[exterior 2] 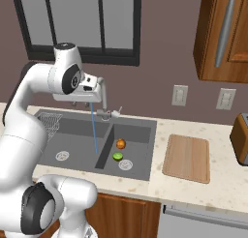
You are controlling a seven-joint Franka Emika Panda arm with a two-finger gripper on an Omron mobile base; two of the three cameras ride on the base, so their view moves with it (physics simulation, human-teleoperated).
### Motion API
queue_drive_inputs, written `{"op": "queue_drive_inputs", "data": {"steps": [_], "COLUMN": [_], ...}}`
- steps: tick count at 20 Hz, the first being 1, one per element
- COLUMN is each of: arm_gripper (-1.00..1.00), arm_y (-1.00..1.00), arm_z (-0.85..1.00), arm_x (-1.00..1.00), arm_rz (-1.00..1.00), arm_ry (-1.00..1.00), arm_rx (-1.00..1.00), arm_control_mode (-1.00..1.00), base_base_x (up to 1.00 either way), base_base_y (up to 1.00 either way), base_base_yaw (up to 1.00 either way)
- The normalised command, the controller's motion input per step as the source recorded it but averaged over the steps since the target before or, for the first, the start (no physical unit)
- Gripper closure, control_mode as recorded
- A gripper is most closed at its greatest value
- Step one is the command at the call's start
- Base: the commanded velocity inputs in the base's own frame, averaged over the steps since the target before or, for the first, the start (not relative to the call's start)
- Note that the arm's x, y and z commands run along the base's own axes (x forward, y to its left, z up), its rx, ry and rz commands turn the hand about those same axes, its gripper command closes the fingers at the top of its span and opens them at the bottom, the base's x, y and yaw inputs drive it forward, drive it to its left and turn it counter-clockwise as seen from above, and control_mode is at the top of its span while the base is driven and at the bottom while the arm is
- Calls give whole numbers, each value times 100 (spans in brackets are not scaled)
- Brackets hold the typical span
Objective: Pick the kiwi, peach from the sink and place them on the cutting board to airdry. Then turn off the sink faucet.
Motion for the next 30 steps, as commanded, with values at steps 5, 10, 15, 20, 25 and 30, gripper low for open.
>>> {"op": "queue_drive_inputs", "data": {"steps": [5, 10, 15, 20, 25, 30], "arm_gripper": [-100, -100, -100, -100, -100, -100], "arm_y": [0, 7, 0, -16, -30, -32], "arm_z": [0, 0, -1, -9, -6, -18], "arm_x": [-2, -16, -25, -4, -1, 0], "arm_rz": [0, -1, -6, -5, -1, 0], "arm_ry": [-1, -2, 0, 1, 9, 3], "arm_rx": [0, -1, 0, 0, 1, 0], "arm_control_mode": [-100, -100, -100, -100, -100, -100], "base_base_x": [0, 0, 0, 0, 0, 0], "base_base_y": [0, 0, 0, 0, 0, 0], "base_base_yaw": [0, 0, 0, 0, 0, 0]}}
